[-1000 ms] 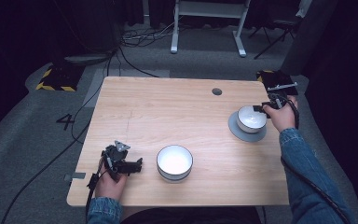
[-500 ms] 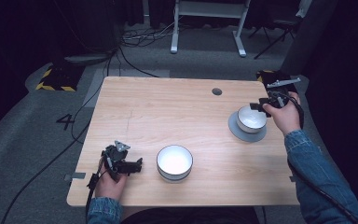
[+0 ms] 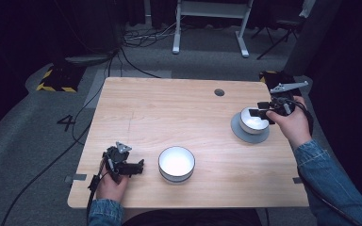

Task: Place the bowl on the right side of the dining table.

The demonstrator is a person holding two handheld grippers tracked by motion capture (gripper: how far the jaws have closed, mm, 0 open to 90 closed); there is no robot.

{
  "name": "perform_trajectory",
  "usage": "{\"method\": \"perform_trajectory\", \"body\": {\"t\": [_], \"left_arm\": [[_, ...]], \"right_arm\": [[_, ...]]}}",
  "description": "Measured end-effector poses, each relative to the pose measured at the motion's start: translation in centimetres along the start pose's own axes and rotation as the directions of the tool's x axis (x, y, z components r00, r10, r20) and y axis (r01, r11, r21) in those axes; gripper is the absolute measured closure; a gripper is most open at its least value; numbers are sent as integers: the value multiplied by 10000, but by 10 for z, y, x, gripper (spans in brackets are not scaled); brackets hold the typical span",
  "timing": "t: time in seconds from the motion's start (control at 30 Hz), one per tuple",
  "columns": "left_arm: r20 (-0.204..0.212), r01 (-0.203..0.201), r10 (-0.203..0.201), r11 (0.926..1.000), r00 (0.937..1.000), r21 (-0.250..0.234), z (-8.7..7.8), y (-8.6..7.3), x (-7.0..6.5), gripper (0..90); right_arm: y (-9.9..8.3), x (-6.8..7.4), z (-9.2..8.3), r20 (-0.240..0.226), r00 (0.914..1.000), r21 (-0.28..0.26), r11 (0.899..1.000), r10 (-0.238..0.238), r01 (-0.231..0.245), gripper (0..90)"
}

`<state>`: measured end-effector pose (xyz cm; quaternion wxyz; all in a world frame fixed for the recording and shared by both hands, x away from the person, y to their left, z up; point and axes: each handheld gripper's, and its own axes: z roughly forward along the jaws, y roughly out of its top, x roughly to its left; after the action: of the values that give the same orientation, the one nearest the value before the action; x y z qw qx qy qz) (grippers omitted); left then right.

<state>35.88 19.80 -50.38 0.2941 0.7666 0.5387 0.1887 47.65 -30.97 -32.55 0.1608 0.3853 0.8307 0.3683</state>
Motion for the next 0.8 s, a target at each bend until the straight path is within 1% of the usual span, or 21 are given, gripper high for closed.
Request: {"method": "perform_trajectory", "body": {"t": [0.07, 0.23, 0.27, 0.33, 0.37, 0.43, 0.5, 0.53, 0.57, 0.67, 0.8], "left_arm": [[5, -12, 12, 10000, 10000, -7, 0, 0, 0, 1], [-1, -5, 5, 10000, 10000, 5, 0, 0, 0, 1], [0, -3, 3, 10000, 10000, 2, 0, 0, 0, 1], [2, -14, 14, 10000, 10000, -7, 0, 0, 0, 1], [6, -13, 13, 10000, 10000, -4, 0, 0, 0, 1], [4, -8, 8, 10000, 10000, 4, 0, 0, 0, 1], [-1, -4, 4, 10000, 10000, 4, 0, 0, 0, 1], [-2, -4, 4, 10000, 10000, 3, 0, 0, 0, 1], [5, -13, 13, 10000, 10000, -7, 0, 0, 0, 1], [6, -13, 13, 10000, 10000, -6, 0, 0, 0, 1], [5, -6, 6, 10000, 10000, 2, 0, 0, 0, 1]], "right_arm": [[-1, 5, -4, -161, 9999, -57, 10000, -49, 49, 445], [-4, 18, -11, -393, 9985, -153, 9992, -385, 379, 441], [-5, 20, -12, -450, 9977, -145, 9987, -501, 495, 442], [-7, 24, -15, -571, 9969, -149, 9985, -540, 533, 440], [-10, 28, -17, -665, 9956, -139, 9977, -667, 659, 438], [-12, 29, -18, -673, 9957, -157, 9979, -637, 628, 438], [-16, 34, -20, -837, 9935, -85, 9970, -769, 765, 439], [-17, 35, -21, -906, 9930, -48, 9971, -762, 761, 442], [-20, 37, -22, -1048, 9908, -37, 9963, -854, 854, 444], [-25, 41, -24, -1137, 9888, -7, 9952, -970, 975, 443], [-32, 45, -28, -1137, 9876, -68, 9941, -1087, 1086, 442]]}}
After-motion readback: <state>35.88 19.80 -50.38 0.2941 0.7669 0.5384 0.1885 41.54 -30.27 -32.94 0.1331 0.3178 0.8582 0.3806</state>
